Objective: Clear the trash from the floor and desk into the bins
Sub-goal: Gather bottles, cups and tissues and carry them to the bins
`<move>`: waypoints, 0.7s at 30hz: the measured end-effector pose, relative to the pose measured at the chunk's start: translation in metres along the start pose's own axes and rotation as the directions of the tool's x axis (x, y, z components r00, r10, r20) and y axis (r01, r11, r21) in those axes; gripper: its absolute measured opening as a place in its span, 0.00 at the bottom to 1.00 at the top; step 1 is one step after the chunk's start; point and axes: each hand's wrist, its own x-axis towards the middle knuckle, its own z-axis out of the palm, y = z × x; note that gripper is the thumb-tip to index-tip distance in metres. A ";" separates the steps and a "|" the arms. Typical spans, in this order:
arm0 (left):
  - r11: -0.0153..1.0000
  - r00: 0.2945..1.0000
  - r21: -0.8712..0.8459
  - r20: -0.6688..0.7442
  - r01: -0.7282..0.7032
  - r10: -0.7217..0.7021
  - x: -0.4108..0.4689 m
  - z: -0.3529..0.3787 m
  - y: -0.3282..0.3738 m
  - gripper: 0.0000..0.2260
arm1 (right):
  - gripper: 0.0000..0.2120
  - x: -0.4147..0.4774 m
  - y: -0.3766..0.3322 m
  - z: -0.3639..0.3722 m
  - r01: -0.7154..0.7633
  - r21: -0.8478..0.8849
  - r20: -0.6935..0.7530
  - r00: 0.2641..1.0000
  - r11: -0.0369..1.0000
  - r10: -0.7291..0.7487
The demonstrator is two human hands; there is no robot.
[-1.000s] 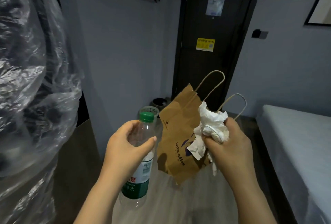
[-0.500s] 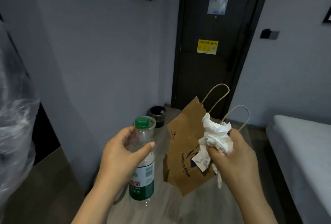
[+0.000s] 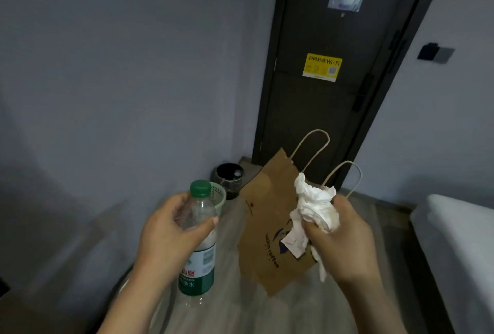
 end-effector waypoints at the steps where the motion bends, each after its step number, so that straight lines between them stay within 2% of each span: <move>1: 1.000 1.000 0.000 0.005 0.011 -0.011 0.014 0.006 -0.004 0.19 | 0.11 0.013 0.004 0.008 -0.002 -0.010 0.007 1.000 1.000 0.002; 3: 1.000 1.000 0.002 0.011 0.022 -0.022 0.041 0.018 -0.012 0.19 | 0.12 0.039 0.014 0.023 0.012 -0.028 0.000 1.000 1.000 -0.012; 7: 0.999 1.000 0.034 0.013 0.003 -0.004 0.102 0.046 -0.025 0.21 | 0.21 0.101 0.035 0.059 0.020 -0.081 -0.006 1.000 0.996 -0.021; 11: 0.998 0.999 0.053 -0.030 0.043 -0.041 0.167 0.078 -0.045 0.17 | 0.23 0.176 0.067 0.098 -0.039 -0.107 0.030 0.999 0.993 0.042; 21: 0.980 0.995 0.188 -0.093 0.065 -0.048 0.329 0.149 -0.050 0.18 | 0.22 0.371 0.096 0.152 0.024 -0.055 0.124 0.992 0.998 -0.017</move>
